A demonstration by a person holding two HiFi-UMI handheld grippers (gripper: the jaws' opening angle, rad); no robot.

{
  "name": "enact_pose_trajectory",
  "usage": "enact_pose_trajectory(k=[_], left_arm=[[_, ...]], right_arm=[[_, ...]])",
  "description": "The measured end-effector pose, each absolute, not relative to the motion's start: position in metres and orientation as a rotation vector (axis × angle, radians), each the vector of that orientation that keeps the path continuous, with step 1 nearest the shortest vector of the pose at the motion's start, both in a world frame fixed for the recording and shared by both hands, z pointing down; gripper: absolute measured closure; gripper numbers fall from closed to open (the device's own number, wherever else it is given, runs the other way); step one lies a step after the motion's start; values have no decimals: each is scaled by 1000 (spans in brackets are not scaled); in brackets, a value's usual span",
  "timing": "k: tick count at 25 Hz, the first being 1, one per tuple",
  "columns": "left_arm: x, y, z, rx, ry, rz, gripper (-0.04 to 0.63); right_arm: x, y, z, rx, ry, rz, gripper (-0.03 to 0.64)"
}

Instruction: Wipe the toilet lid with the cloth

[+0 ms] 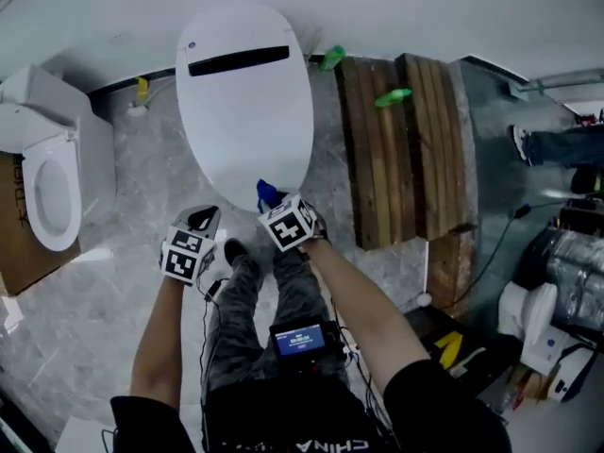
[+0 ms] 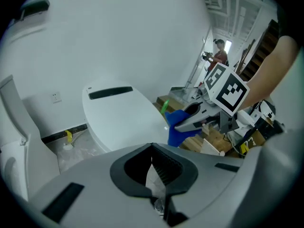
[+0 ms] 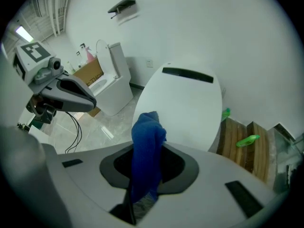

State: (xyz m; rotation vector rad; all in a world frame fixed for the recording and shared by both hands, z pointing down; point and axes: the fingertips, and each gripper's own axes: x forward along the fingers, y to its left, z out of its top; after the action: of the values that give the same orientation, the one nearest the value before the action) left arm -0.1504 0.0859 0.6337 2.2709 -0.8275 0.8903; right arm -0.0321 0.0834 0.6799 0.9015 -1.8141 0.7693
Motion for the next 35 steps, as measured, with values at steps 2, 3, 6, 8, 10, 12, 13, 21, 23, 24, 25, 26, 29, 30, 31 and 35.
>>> enact_pose_trajectory(k=[2, 3, 6, 8, 10, 12, 13, 21, 23, 24, 25, 26, 29, 30, 31, 35], left_arm=[[-151, 84, 603, 2285, -833, 863, 583], [-151, 83, 587, 2290, -837, 853, 583], [-151, 79, 540, 2298, -867, 827, 583], [-149, 77, 510, 2305, -891, 789, 583], [-141, 75, 477, 2312, -877, 719, 583], [-129, 75, 445, 2342, -854, 659, 583], [-126, 75, 432, 2360, -857, 643, 583], [-117, 79, 373, 2499, -853, 599, 583], [-114, 89, 362, 2528, -821, 576, 583], [-112, 96, 359, 2538, -810, 577, 583], [-111, 104, 356, 2548, -800, 587, 583], [-109, 111, 353, 2561, -791, 605, 583], [-103, 134, 346, 2602, -776, 672, 583], [-101, 142, 346, 2607, -779, 684, 583], [-99, 150, 348, 2607, -784, 688, 583], [-92, 183, 353, 2595, -826, 679, 583]], right_arm=[[-33, 80, 645, 926, -1838, 803, 523], [-35, 77, 626, 939, -1861, 819, 523], [-37, 66, 564, 981, -1946, 816, 523], [-35, 62, 525, 1010, -1992, 791, 523], [-30, 59, 491, 1034, -2027, 775, 523], [-22, 58, 462, 1061, -2057, 755, 524], [-18, 56, 449, 1078, -2072, 739, 523], [2, 33, 369, 1190, -2172, 562, 523], [7, 35, 353, 1222, -2174, 498, 523], [11, 38, 345, 1247, -2174, 464, 523], [14, 43, 336, 1271, -2175, 437, 523], [16, 48, 328, 1288, -2178, 418, 523], [22, 67, 312, 1303, -2187, 399, 523], [24, 75, 312, 1300, -2187, 397, 523], [25, 84, 313, 1294, -2185, 392, 523], [32, 120, 319, 1257, -2188, 331, 524]])
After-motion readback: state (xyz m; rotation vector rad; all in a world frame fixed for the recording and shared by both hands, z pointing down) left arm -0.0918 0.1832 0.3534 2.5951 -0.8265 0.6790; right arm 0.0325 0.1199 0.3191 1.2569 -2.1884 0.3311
